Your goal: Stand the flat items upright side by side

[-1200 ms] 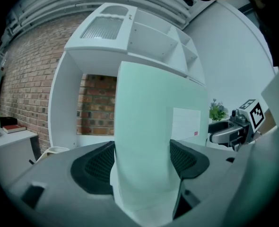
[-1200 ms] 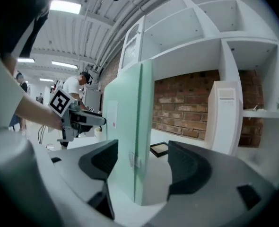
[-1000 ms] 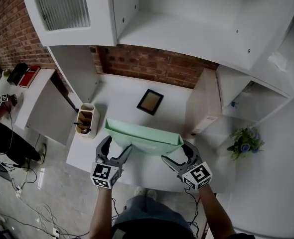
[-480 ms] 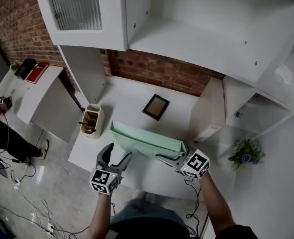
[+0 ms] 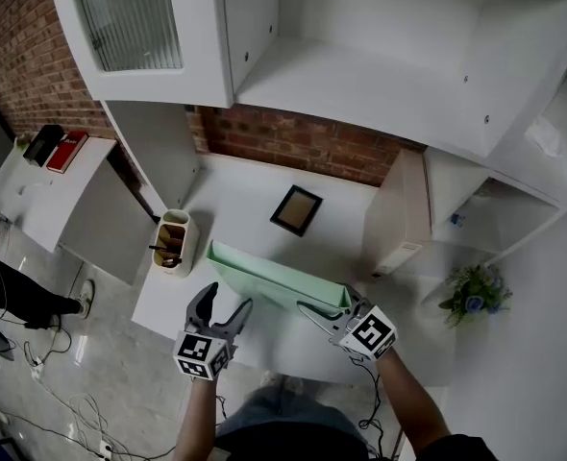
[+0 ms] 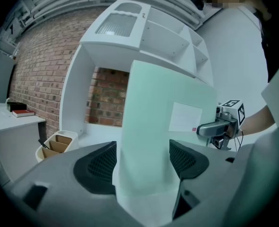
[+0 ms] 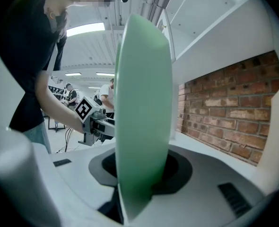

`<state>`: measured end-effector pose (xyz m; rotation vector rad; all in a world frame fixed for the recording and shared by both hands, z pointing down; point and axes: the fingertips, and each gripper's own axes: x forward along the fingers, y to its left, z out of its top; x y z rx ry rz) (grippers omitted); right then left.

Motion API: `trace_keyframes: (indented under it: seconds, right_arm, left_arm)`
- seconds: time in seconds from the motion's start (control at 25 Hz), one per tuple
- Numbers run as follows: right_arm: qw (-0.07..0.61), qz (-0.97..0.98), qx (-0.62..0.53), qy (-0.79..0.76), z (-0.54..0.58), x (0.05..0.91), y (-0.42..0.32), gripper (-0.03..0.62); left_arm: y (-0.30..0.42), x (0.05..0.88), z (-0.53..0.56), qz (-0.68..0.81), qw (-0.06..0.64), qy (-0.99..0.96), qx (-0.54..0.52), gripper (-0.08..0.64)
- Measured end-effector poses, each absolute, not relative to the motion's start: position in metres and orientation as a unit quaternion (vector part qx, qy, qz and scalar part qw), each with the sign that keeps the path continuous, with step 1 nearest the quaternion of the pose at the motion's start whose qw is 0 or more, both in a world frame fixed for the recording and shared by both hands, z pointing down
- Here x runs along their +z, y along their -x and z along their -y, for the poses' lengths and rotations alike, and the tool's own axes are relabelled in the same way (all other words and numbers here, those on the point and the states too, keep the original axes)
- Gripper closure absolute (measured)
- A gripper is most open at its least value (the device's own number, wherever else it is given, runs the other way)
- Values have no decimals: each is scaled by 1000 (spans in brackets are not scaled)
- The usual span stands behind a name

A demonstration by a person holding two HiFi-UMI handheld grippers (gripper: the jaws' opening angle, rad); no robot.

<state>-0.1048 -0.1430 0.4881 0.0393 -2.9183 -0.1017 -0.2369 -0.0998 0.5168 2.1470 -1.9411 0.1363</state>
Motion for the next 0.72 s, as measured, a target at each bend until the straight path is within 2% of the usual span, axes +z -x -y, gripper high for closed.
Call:
trace_keyframes:
  seconds: [0.36,0.72]
  right_arm:
    - [63,987,-37,-142,166,457,89,483]
    - [11,906,-58,-420,247,412,45,480]
  left_arm:
    - [219,520,117,635,124,-761,48,216]
    - [209,520,139,613,127,-779,41,216]
